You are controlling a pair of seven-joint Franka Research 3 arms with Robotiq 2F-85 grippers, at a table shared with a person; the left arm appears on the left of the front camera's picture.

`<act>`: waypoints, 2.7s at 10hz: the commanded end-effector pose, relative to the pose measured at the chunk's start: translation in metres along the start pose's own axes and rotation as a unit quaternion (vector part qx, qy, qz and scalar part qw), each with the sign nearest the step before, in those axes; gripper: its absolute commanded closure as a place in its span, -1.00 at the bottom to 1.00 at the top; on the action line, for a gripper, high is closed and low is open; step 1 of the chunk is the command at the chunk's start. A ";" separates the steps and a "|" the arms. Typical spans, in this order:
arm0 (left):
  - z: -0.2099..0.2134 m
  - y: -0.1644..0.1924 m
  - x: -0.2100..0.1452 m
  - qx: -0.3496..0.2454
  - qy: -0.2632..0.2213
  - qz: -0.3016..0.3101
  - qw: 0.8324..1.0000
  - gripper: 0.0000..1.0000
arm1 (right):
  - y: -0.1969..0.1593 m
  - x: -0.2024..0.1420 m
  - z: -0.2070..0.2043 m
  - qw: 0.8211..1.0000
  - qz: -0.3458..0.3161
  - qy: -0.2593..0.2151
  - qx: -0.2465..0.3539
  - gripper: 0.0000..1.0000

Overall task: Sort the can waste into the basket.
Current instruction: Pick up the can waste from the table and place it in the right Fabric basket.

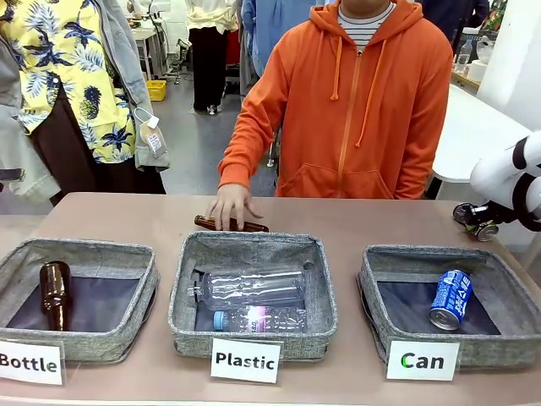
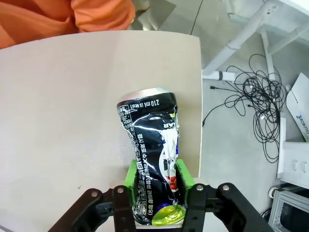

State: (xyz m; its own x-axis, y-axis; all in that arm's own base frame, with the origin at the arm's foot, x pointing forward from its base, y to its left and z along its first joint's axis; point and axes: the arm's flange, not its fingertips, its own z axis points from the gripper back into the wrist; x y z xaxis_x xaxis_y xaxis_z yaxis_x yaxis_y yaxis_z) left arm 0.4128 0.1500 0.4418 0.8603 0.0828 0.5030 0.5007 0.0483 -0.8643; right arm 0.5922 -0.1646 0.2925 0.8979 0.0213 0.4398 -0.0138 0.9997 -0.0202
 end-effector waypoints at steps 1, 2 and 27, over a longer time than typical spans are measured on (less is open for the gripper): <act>-0.002 -0.003 -0.001 0.004 0.000 0.002 1.000 -1.00 | 0.000 0.002 0.023 1.000 0.016 -0.015 0.008 1.00; -0.002 -0.003 -0.001 0.004 0.000 0.002 1.000 -1.00 | 0.005 -0.006 0.049 0.999 0.020 -0.043 0.019 1.00; 0.105 -0.035 0.005 0.010 -0.132 0.000 0.991 -1.00 | 0.149 -0.115 0.246 0.814 0.516 0.053 0.262 -1.00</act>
State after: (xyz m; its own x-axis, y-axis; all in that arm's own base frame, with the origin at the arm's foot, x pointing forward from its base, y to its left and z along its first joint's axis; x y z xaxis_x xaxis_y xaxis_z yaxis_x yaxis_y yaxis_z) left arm 0.3923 0.2560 0.4708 0.7983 0.3380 0.4984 0.5081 0.0662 -0.8587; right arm 0.3786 -0.0106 0.4604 0.3098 0.9000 0.3067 -0.9498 0.3075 0.0574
